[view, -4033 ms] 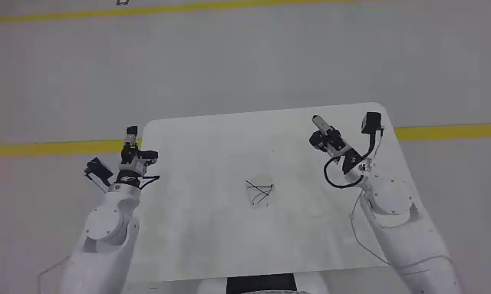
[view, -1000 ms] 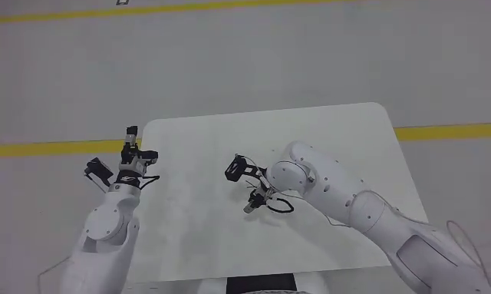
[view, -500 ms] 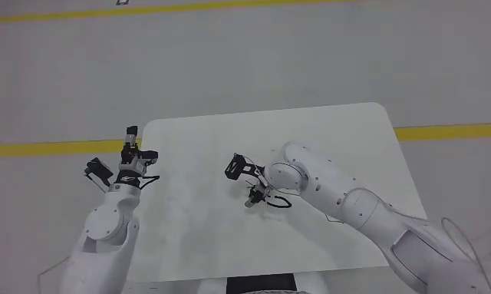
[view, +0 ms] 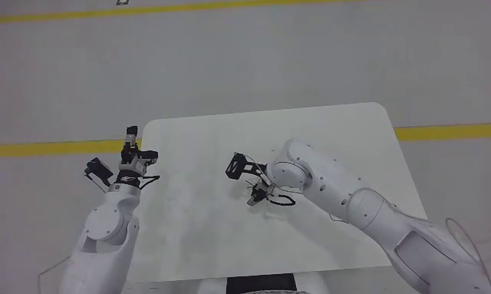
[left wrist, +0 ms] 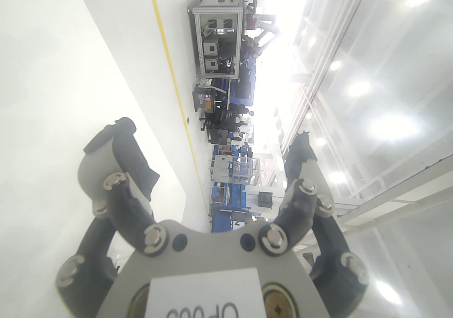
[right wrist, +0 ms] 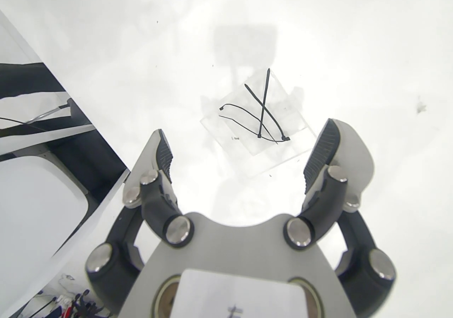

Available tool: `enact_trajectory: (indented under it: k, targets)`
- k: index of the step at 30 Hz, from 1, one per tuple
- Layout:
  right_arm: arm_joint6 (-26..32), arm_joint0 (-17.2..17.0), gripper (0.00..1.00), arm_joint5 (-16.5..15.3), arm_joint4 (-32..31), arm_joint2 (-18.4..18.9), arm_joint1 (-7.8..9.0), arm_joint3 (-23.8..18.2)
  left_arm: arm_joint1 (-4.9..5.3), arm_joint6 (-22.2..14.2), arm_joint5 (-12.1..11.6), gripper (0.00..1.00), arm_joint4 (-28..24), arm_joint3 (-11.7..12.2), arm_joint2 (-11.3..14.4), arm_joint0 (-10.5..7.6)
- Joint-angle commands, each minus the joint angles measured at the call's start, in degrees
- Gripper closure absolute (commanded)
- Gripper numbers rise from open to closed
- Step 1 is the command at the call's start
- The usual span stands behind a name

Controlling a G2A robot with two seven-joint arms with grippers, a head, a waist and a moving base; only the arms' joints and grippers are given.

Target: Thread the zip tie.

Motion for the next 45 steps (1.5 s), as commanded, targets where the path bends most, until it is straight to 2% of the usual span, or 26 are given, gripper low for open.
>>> enact_trajectory:
  k: [1,3,4,8,19,22,26,45]
  targets:
    - [0.38,-0.13,0.58,0.10,-0.55,0.02,0.07,-0.32,0.00,0.00,0.00,0.00,0.00,0.00,0.00,0.00]
    - [0.57,-0.31,0.82,0.36,-1.49,-0.11,0.09,-0.44,0.00,0.00,0.00,0.00,0.00,0.00,0.00,0.00]
    - [0.52,-0.41,0.87,0.46,-1.78,-0.18,0.08,-0.52,0.00,0.00,0.00,0.00,0.00,0.00,0.00,0.00]
    - [0.02,-0.91,0.85,0.89,-3.14,-0.54,0.00,-0.44,0.00,0.00,0.00,0.00,0.00,0.00,0.00,0.00]
    - [-1.77,-2.50,0.98,3.09,-8.15,-1.80,-0.39,0.55,0.00,0.00,0.00,0.00,0.00,0.00,0.00,0.00]
    - [-2.11,-2.88,0.97,3.68,-9.87,-2.20,-0.52,0.76,0.00,0.00,0.00,0.00,0.00,0.00,0.00,0.00]
    - [-2.79,-3.18,0.88,4.30,-11.58,-2.58,-0.79,1.14,0.00,0.00,0.00,0.00,0.00,0.00,0.00,0.00]
    - [-4.95,-2.44,0.86,3.97,-16.17,-4.36,-3.14,5.53,0.00,0.00,0.00,0.00,0.00,0.00,0.00,0.00]
